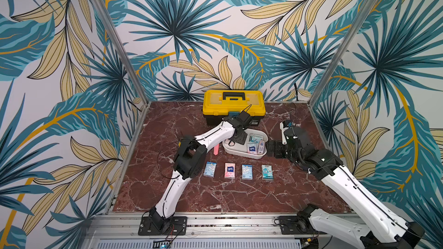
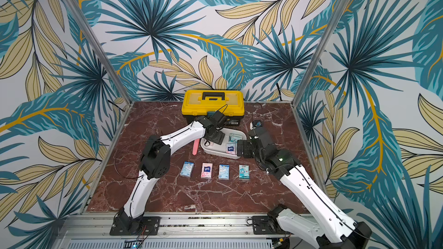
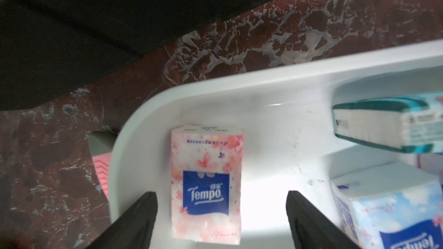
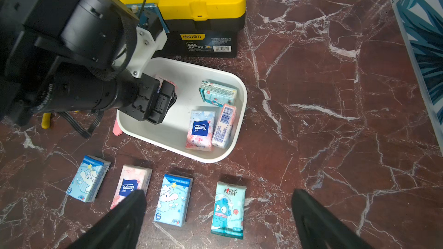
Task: Take the pocket tissues out of the storage box
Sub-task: Pick up the pocket tissues from the storage box.
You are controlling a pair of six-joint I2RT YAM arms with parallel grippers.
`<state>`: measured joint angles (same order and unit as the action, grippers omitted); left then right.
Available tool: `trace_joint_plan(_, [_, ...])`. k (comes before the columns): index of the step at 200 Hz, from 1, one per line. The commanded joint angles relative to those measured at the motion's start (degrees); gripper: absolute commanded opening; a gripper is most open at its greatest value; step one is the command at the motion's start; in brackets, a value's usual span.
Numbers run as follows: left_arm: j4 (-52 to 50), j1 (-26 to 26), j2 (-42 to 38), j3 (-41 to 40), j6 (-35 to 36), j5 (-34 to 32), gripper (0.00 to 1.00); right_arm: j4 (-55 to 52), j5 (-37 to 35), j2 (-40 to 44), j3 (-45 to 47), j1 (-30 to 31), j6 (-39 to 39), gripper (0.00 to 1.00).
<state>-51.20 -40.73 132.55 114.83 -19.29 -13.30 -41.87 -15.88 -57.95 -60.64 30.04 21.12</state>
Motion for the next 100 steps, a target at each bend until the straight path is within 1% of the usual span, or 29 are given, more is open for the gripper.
trace_joint_plan(1, [0.1,0.2,1.0,2.7,0.8,-0.8,0.89,0.7,-1.3,0.5,1.2,0.0,-0.8,0.99])
trace_joint_plan(27, [0.2,0.3,2.0,2.6,0.3,2.8,0.84,1.1,-1.2,-0.1,1.2,-0.1,-1.0,0.99])
trace_joint_plan(57, [0.4,0.3,1.8,2.5,0.9,8.8,0.77,1.7,-0.7,-1.1,1.1,0.0,-1.1,0.99])
trace_joint_plan(68, [0.5,0.3,1.4,2.3,0.7,9.6,0.76,2.1,-0.4,-1.5,1.1,0.0,-1.2,0.99])
trace_joint_plan(73, [0.9,0.3,1.0,1.8,0.7,11.7,0.76,2.2,-0.2,-1.7,1.0,0.0,-1.1,0.99])
trace_joint_plan(100, [4.4,0.3,-2.1,-2.1,0.3,11.3,0.76,2.8,0.4,-2.6,0.9,0.0,-1.2,0.99])
